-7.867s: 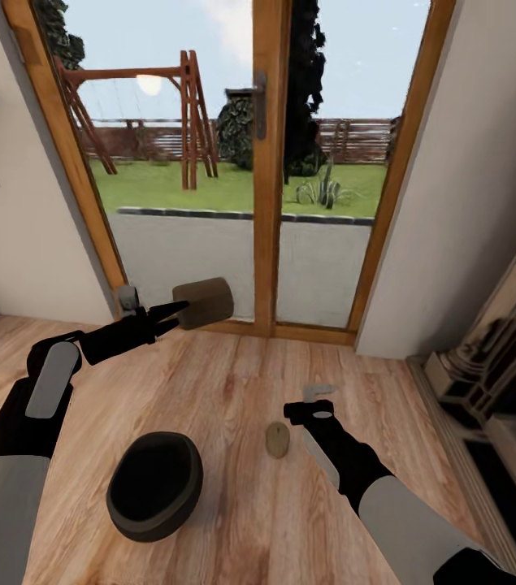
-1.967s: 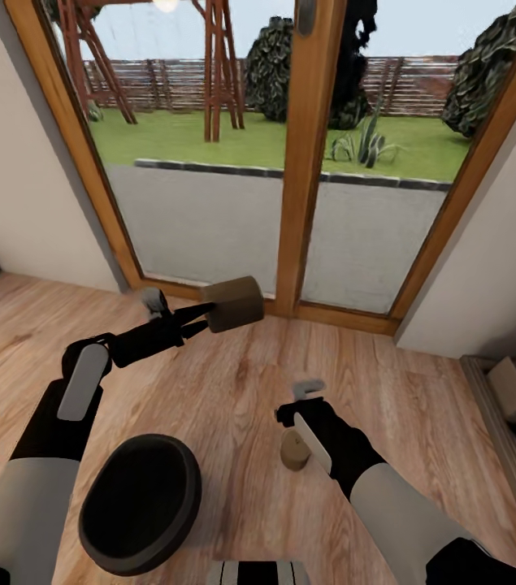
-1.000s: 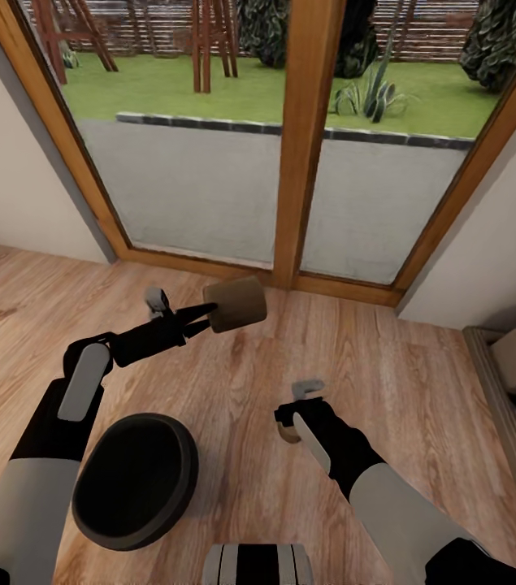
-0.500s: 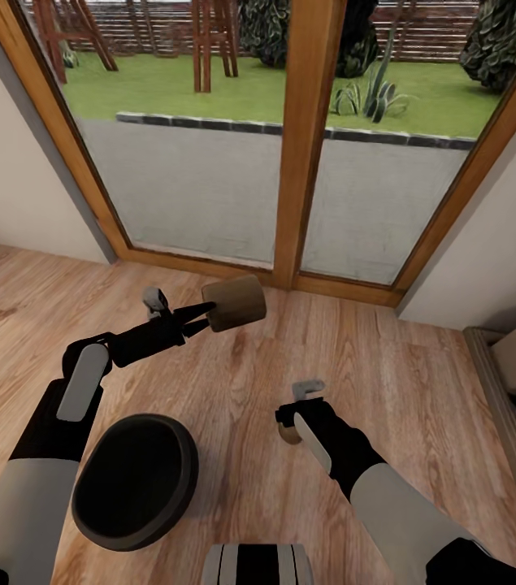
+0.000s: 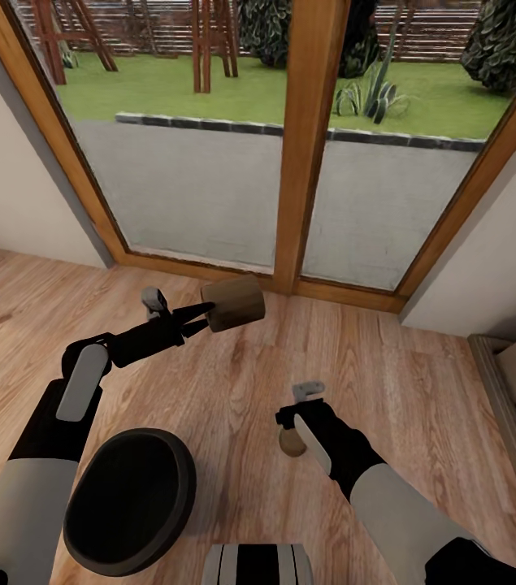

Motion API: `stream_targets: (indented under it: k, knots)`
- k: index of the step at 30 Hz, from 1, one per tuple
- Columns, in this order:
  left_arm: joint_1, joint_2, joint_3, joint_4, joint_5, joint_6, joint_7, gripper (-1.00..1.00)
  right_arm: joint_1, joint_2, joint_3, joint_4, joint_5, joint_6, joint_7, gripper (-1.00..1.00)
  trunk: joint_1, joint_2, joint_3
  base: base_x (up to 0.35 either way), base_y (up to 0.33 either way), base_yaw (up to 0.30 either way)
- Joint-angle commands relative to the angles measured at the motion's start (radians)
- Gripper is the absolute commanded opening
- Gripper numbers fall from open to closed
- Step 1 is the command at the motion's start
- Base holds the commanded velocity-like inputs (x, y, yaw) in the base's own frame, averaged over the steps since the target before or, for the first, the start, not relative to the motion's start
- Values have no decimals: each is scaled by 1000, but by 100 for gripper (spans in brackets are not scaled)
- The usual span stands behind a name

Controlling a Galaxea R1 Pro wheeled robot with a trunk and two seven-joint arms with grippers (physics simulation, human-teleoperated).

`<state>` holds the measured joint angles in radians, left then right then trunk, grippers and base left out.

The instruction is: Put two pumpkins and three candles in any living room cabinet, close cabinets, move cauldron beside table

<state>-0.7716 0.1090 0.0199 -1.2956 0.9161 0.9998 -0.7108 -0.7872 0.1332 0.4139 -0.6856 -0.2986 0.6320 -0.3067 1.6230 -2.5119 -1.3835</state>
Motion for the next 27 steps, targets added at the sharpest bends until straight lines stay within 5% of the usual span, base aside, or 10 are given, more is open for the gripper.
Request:
stream_targets:
  k: [1, 4, 6, 27]
  knots:
    - [0, 0, 0, 1, 0, 0, 1, -100, -18, 0, -1, 53, -3, 0, -2, 100, 0, 0, 0, 0, 0, 0]
    - [0, 0, -1, -1, -5, 0, 6, -100, -98, 4, -2, 226, -1, -50, 0, 100, 0, 0, 0, 0, 0, 0]
    - [0, 1, -3, -5, -8, 0, 9, -100, -111, 5, -2, 241, -1, -63, 0, 100, 0, 0, 0, 0, 0, 0]
    - [0, 1, -5, -8, -11, 0, 11, -100, -141, 35, 24, 252, 1, -168, 1, 100, 0, 0, 0, 0, 0, 0]
